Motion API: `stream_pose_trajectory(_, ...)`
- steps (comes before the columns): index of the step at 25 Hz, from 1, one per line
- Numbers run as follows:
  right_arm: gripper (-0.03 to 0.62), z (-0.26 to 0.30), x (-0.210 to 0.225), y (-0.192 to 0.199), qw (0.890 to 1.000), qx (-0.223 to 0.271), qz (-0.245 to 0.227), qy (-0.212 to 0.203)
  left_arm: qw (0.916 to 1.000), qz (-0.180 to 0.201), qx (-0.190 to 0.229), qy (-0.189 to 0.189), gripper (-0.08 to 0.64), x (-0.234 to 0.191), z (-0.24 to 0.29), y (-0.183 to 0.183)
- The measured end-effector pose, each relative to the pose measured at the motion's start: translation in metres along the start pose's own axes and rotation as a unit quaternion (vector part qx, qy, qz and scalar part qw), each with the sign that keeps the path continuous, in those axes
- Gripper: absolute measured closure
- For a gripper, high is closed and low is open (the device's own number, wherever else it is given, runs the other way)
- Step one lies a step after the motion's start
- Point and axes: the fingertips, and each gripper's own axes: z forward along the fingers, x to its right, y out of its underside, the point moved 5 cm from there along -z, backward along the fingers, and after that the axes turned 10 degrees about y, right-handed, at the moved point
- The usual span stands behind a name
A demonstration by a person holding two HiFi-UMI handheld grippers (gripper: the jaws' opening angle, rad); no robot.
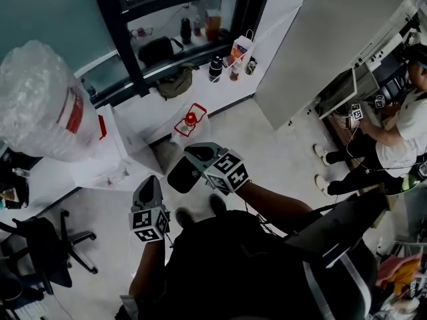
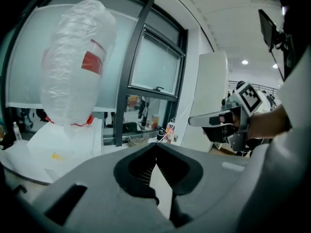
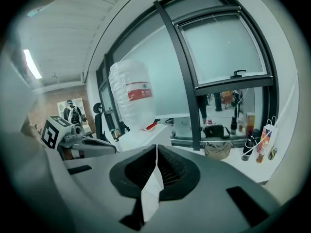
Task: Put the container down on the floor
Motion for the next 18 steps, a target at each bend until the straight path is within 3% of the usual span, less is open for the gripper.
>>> stream_pose_trajectory(7,0.583,-0.017,0.006,-0.021,1.000,0.022,0.021,-0.002,0.9996,0.007,0.026,0.002,0.549,0.019,-0.014,-0.031)
stream_pose_trajectory(12,0.584,-0.023,0.006,-0.051,0.999,0.049,-0.003,0.003,0.9975,0.031,0.064,-0.004,0.549,0.018,-0.020,-0.072)
stream_pose_trajectory(18,0.584,-0.029,0.001,-0.066,0.998,0.061,-0.010,-0.003,0.9964,0.032,0.078,-0.012,0.549,0.019,-0.025,-0.087)
